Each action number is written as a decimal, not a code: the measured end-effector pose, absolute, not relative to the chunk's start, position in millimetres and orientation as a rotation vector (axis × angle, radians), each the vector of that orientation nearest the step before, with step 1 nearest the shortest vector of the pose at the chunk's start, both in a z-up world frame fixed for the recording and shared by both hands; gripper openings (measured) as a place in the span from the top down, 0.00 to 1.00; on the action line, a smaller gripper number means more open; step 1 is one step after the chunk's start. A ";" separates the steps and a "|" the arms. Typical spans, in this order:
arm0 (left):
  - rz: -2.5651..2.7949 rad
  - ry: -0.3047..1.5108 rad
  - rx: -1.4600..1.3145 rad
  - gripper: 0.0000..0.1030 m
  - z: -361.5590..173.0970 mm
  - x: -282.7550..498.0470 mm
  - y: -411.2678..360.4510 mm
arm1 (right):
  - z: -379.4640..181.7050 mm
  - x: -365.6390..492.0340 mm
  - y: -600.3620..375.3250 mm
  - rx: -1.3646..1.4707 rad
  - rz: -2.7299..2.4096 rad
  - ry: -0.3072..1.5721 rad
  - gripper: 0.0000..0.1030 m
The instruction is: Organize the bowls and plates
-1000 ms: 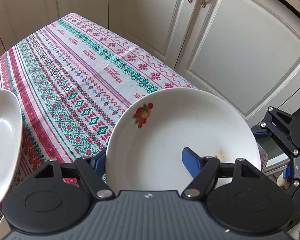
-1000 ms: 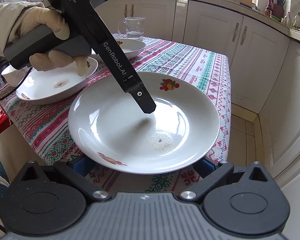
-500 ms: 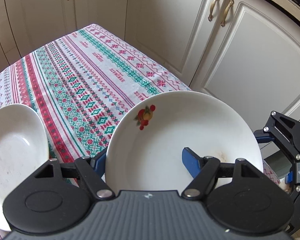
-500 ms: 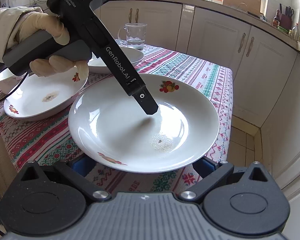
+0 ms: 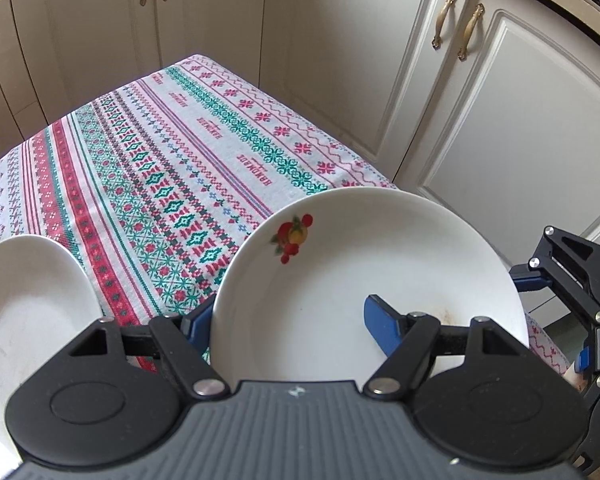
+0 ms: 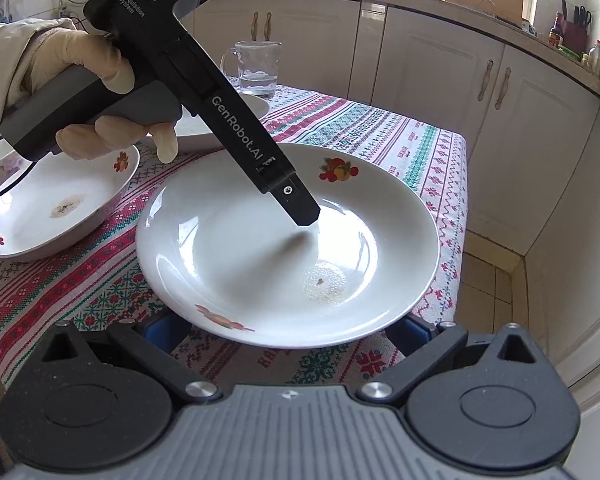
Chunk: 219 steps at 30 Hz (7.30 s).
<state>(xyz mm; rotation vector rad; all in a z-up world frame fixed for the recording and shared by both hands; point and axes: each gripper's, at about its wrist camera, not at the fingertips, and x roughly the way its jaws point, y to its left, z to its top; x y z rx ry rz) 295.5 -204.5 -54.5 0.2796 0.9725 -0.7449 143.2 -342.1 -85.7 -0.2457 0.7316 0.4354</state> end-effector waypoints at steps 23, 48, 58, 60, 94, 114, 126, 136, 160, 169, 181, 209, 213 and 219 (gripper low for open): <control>-0.740 0.901 0.322 0.18 -39.9 282.5 -200.2 | -81.1 140.9 -344.8 -0.235 0.403 0.727 0.00; -0.535 0.571 0.317 0.06 13.0 124.0 -89.2 | -28.6 53.5 -286.4 -0.208 0.400 0.588 0.00; -0.408 0.690 0.206 0.06 -8.8 97.0 -45.9 | -39.5 46.2 -257.9 -0.186 0.433 0.601 0.00; -0.395 0.712 0.189 0.06 -10.8 95.3 -37.9 | -44.3 46.2 -253.2 -0.184 0.442 0.609 0.00; -0.387 1.040 0.222 0.13 -25.9 197.7 -14.6 | -92.8 85.0 -191.8 -0.332 0.744 0.669 0.00; -0.421 1.206 0.213 0.24 -47.1 230.3 -21.0 | -93.9 100.9 -188.0 -0.328 0.802 0.651 0.00; -0.444 1.223 0.191 0.24 -52.0 237.4 -21.0 | -96.1 104.8 -184.5 -0.335 0.808 0.661 0.00; -0.468 1.236 0.160 0.24 -50.0 240.3 -19.2 | -96.2 106.4 -185.2 -0.339 0.806 0.667 0.00; -0.483 1.203 0.164 0.25 -40.1 229.3 -33.4 | -85.5 98.9 -201.2 -0.348 0.793 0.664 0.00; -0.491 1.182 0.168 0.25 -30.5 228.1 -40.0 | -77.9 98.1 -209.8 -0.350 0.788 0.656 0.00; -0.504 1.155 0.178 0.26 -23.7 237.1 -62.4 | -64.8 104.2 -233.8 -0.335 0.771 0.623 0.00; -0.672 1.099 0.307 0.26 -18.7 288.5 -183.0 | -58.9 134.1 -328.6 -0.288 0.583 0.617 0.00; -0.700 1.096 0.316 0.26 -21.0 295.6 -197.5 | -59.3 137.5 -337.8 -0.284 0.549 0.627 0.00; -0.718 1.084 0.343 0.26 -27.5 300.8 -210.7 | -62.3 140.3 -349.2 -0.266 0.517 0.646 0.00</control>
